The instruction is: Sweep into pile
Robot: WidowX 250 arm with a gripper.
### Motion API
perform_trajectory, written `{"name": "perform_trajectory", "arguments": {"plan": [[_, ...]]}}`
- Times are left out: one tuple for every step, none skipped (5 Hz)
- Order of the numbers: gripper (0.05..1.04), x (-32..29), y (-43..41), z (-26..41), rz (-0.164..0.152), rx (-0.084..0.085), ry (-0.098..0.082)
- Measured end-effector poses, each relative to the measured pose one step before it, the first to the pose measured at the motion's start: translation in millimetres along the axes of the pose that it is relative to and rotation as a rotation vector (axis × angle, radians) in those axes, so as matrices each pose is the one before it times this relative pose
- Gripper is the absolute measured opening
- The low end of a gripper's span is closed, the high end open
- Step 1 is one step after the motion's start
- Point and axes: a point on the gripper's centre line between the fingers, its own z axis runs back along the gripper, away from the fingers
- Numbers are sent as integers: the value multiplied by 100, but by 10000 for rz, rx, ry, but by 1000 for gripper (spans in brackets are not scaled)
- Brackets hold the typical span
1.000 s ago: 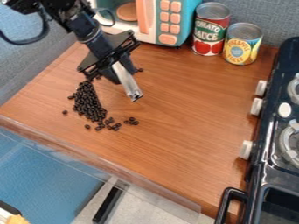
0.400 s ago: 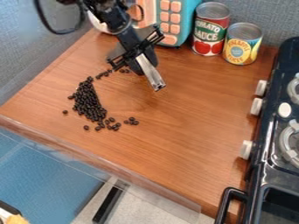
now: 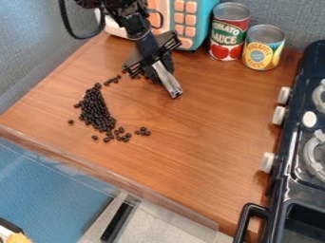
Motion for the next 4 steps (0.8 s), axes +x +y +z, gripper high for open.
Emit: {"name": "perform_trajectory", "arguments": {"plan": [[366,69,-115,-94,-2,-19,-18],[366,-318,495,-94,-43,19,-37],[366,-405,1244,462,220,75,2],[366,32,1272,703,149,-27,-130]]}}
